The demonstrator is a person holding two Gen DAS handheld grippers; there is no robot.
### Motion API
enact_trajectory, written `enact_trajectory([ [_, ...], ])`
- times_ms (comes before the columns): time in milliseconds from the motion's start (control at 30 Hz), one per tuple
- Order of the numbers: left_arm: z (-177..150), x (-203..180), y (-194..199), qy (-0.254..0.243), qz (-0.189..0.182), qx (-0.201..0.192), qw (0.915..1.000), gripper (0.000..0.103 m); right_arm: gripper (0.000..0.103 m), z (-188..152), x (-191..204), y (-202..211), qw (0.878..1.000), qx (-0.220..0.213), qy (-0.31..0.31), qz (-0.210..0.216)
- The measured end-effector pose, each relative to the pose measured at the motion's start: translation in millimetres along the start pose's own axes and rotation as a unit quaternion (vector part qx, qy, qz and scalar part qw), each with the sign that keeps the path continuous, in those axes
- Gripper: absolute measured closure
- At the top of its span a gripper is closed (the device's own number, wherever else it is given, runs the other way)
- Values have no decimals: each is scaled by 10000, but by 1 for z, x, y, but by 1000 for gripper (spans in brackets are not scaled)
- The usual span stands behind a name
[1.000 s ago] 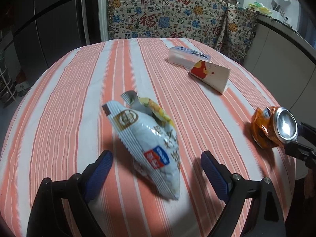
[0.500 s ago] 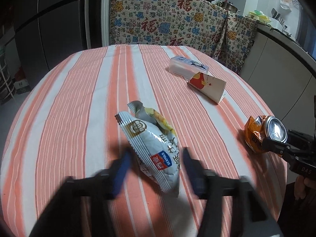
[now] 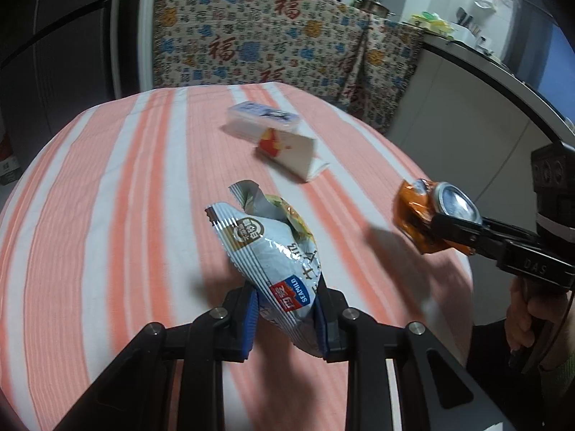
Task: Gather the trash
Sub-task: 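Carry snack bag and crushed can to the blue basket and release both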
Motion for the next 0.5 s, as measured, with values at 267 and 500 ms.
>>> enact_trajectory([
  [267, 15, -82, -13, -472, -596, 87, 9971, 77, 66, 6, -41, 46, 9987, -269, -342, -264],
  [500, 35, -177, -37, -978, -1242, 244, 9871, 77, 66, 0, -118, 108, 9918, -358, -704, -1004],
])
Point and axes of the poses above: each gripper's, at about its wrist camera, not at the fingertips, and y roughly against the way its jaws point, x to its left, z to its top, the point moved 4 cm from there along -y, roughly the way its jaws point, and after that the axes turned 3 degrees about x, right-handed, at the moved point
